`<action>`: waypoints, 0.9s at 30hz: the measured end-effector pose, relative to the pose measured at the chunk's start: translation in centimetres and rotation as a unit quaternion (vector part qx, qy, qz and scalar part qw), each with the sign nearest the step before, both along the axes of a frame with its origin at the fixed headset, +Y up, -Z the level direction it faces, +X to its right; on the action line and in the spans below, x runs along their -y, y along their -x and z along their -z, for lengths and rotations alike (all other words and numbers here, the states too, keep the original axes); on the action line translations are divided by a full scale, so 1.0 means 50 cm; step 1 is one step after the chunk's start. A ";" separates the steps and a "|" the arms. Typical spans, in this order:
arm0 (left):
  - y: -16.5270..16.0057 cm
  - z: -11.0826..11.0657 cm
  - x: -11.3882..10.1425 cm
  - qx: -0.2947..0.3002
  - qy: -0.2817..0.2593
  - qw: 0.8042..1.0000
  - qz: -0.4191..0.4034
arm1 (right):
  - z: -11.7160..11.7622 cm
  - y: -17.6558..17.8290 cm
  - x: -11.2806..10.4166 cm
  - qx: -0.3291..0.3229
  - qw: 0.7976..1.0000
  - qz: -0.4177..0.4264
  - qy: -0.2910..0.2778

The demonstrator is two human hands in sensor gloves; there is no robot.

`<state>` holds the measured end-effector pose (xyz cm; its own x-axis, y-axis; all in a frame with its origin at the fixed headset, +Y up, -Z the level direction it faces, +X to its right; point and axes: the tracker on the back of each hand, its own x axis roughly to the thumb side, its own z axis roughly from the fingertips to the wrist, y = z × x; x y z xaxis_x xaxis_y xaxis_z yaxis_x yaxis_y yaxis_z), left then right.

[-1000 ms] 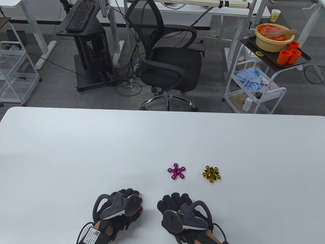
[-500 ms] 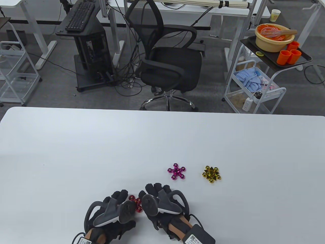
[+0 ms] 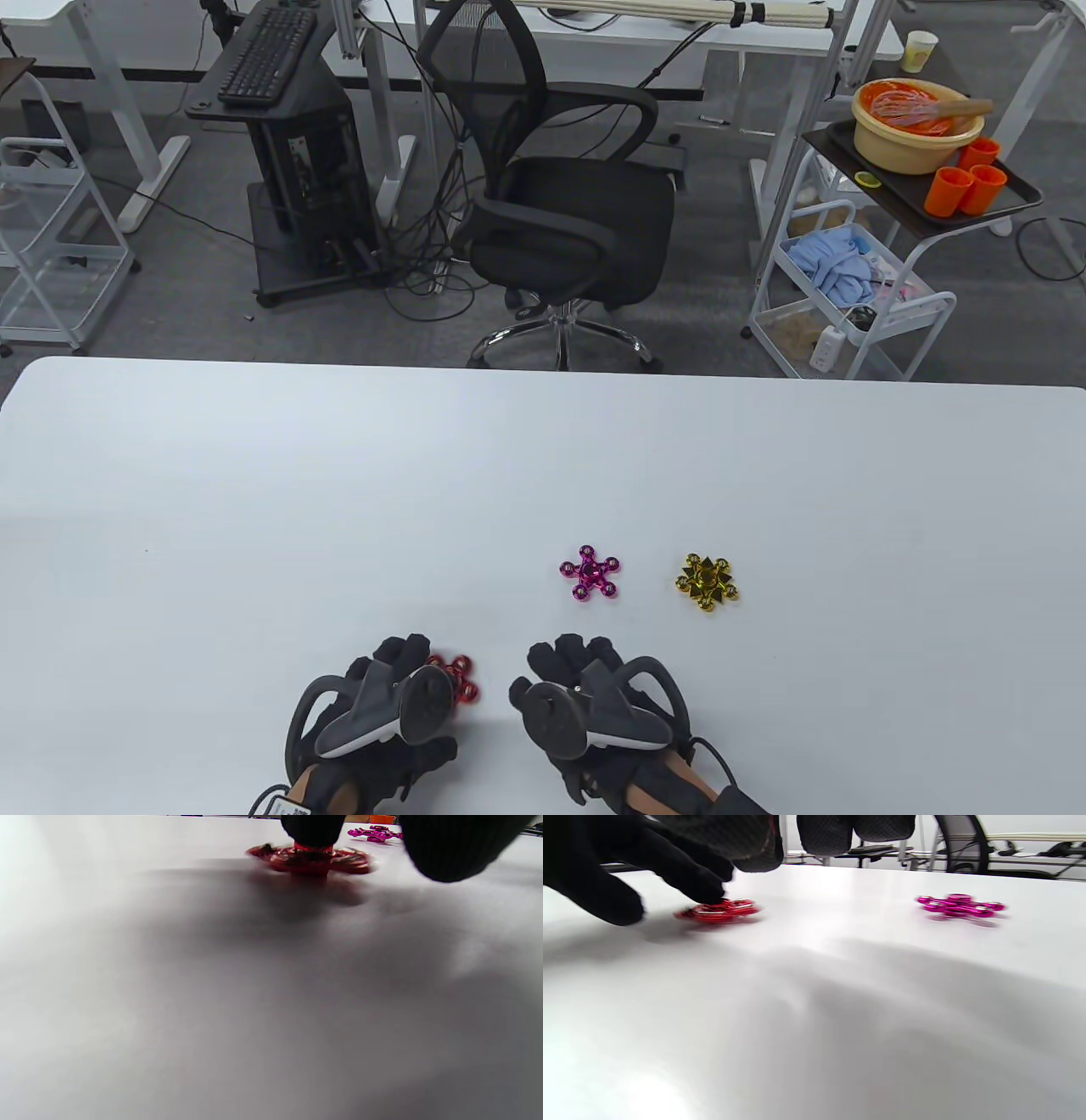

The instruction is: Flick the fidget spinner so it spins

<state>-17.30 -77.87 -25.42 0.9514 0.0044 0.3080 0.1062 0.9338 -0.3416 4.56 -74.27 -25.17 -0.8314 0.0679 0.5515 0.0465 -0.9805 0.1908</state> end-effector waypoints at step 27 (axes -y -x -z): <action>-0.002 -0.007 -0.042 0.000 -0.044 0.997 -0.061 | 0.307 -0.049 0.078 0.197 0.978 -0.033 0.056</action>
